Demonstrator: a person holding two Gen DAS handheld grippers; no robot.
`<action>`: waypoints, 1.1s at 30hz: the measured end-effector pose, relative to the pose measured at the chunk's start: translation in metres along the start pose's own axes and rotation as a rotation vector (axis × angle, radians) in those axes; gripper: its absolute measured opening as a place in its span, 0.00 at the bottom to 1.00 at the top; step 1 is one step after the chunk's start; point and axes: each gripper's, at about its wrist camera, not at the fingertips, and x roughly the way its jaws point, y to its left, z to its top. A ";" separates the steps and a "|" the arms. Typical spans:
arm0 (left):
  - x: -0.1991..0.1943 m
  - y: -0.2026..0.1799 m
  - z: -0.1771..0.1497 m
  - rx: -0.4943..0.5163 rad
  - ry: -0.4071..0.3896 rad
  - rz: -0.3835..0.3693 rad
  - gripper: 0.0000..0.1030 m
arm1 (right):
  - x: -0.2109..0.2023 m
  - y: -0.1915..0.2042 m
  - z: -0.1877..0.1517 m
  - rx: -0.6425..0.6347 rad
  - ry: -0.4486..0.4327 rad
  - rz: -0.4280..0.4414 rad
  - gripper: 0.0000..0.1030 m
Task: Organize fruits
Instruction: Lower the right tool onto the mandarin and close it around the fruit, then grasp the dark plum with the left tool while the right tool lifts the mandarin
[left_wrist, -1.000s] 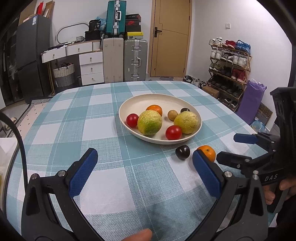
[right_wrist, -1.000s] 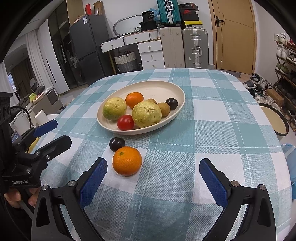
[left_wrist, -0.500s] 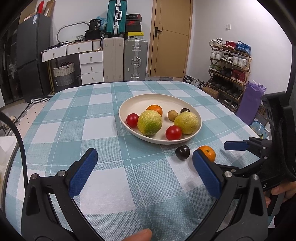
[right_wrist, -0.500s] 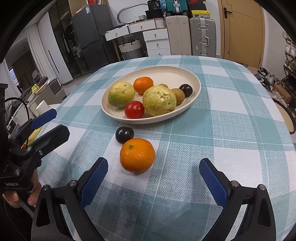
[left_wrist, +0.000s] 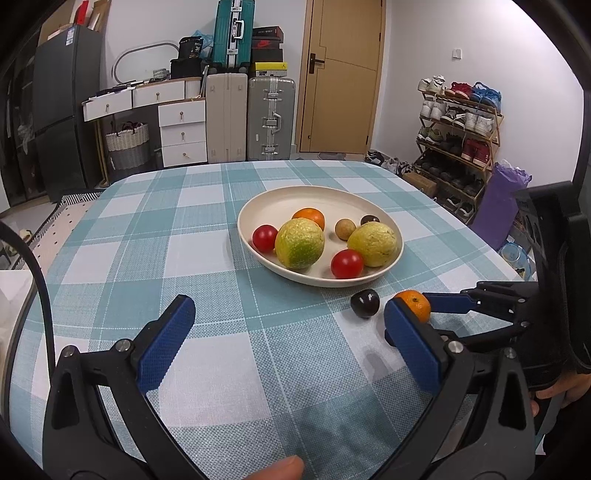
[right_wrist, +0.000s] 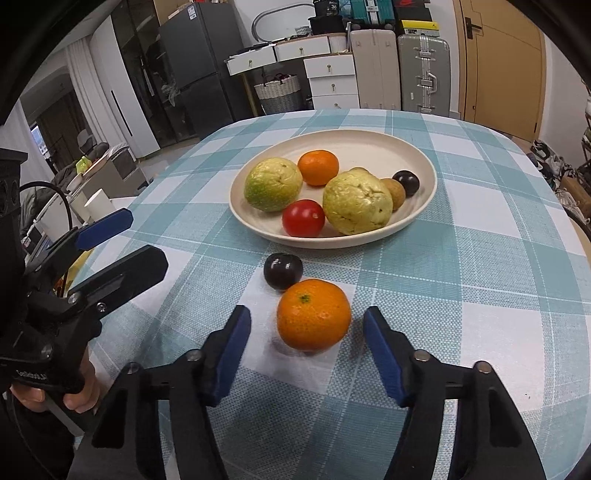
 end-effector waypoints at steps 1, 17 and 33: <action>0.000 0.000 0.000 0.001 -0.002 0.000 0.99 | 0.001 0.000 0.000 0.002 0.001 -0.002 0.58; 0.004 -0.002 0.000 0.001 0.001 -0.003 0.99 | -0.017 -0.002 -0.007 0.018 -0.037 0.004 0.39; 0.031 -0.027 -0.004 0.041 0.134 -0.046 0.99 | -0.047 -0.023 -0.006 0.056 -0.096 -0.018 0.39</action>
